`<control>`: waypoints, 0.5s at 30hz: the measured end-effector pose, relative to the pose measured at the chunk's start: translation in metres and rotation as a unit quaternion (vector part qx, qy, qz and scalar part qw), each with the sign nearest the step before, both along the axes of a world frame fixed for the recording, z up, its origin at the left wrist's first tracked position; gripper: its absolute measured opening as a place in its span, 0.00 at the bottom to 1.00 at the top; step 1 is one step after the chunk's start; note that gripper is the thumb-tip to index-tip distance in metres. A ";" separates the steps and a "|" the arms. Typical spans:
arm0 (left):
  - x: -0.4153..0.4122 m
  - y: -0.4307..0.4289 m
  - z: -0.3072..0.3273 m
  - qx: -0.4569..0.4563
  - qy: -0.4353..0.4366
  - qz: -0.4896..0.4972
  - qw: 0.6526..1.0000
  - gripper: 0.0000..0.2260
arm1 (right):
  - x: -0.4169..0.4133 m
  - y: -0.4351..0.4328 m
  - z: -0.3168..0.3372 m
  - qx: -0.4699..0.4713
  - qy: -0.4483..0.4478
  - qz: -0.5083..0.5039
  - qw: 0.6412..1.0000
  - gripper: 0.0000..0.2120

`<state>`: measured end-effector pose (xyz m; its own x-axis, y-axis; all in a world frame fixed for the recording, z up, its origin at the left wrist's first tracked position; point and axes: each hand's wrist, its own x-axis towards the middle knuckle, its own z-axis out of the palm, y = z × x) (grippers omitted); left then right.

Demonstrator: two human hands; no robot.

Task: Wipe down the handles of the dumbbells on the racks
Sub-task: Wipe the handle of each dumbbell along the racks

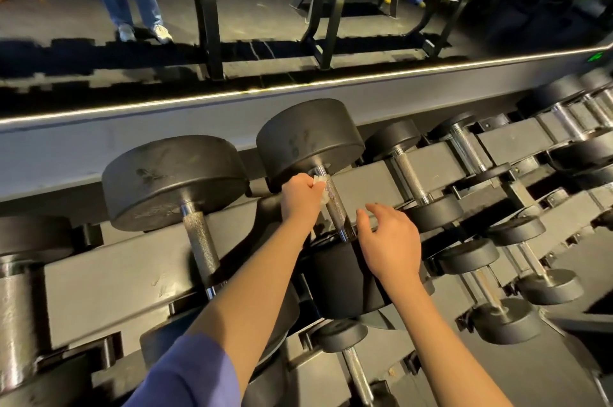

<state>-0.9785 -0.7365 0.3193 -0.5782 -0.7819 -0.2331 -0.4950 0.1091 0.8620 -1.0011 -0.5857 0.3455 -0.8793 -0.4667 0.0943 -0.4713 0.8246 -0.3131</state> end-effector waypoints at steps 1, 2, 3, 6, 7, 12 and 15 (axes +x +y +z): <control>0.001 -0.001 -0.001 -0.009 -0.015 -0.019 1.000 0.14 | -0.001 0.000 0.000 0.003 -0.001 0.000 1.000 0.21; 0.001 -0.001 -0.002 -0.012 -0.027 -0.037 0.999 0.16 | -0.001 0.000 0.000 0.003 -0.001 -0.001 1.000 0.21; 0.002 0.000 -0.003 -0.007 -0.035 -0.050 0.998 0.17 | -0.001 -0.001 0.000 0.002 -0.001 -0.001 1.000 0.21; 0.007 0.006 -0.008 0.025 -0.065 -0.089 0.994 0.18 | -0.001 -0.001 0.000 -0.001 0.001 0.002 1.000 0.20; 0.008 0.009 -0.009 0.037 -0.085 -0.108 0.990 0.15 | 0.000 -0.001 0.001 -0.002 0.001 0.002 1.000 0.20; 0.008 0.018 -0.010 0.063 -0.117 -0.104 0.986 0.11 | 0.001 -0.002 0.002 -0.017 -0.004 -0.004 1.000 0.18; 0.007 0.018 -0.004 0.052 -0.060 -0.034 0.996 0.09 | 0.001 -0.001 0.002 -0.018 -0.005 -0.003 1.000 0.18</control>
